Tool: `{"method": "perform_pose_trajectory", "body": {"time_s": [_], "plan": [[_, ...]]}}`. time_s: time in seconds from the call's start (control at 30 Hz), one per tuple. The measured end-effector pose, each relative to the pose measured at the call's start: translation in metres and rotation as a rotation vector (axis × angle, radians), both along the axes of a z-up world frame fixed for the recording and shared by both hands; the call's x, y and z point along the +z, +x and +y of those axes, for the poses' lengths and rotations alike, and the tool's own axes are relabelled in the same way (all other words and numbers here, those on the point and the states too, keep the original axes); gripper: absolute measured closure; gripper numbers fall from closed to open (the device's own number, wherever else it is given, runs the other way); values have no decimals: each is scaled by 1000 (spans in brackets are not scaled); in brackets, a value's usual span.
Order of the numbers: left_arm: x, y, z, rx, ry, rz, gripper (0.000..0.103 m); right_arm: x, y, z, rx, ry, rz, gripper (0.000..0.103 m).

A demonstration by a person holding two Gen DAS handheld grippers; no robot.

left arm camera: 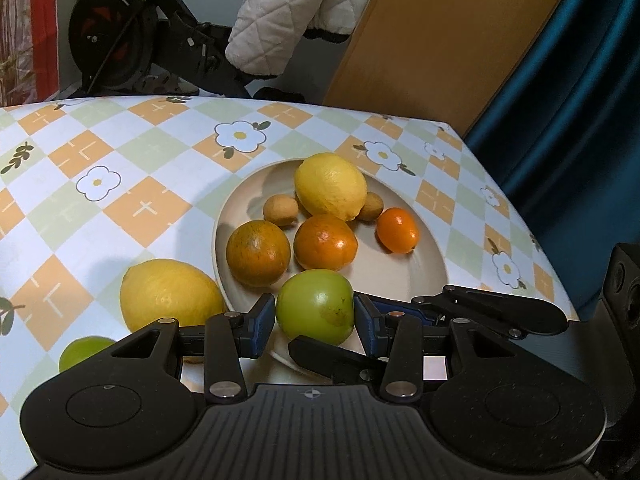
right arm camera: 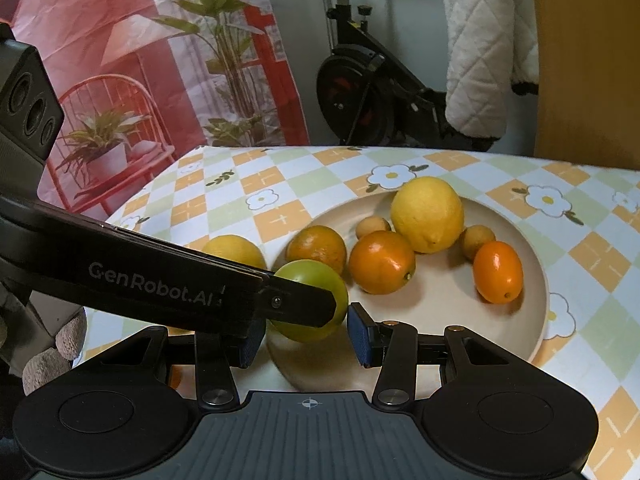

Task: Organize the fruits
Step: 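Carry the green apple between both grippers onto the plate, then open both grippers to release the green apple on the plate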

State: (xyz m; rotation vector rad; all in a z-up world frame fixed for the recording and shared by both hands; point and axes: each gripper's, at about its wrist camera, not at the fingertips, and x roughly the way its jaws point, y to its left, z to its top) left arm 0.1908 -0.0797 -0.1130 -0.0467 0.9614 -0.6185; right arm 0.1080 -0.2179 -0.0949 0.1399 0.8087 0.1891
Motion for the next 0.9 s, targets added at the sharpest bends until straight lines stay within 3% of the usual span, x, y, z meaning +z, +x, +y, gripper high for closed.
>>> {"method": "perform_pose_trajectory", "body": {"time_s": [0.57, 0.9], "plan": [[-7, 7, -8, 20, 37, -3, 58, -10, 12, -6, -46, 2, 15, 62], [17, -2, 12, 67, 25, -57, 58, -1, 3, -3, -44, -41, -12, 61]]}}
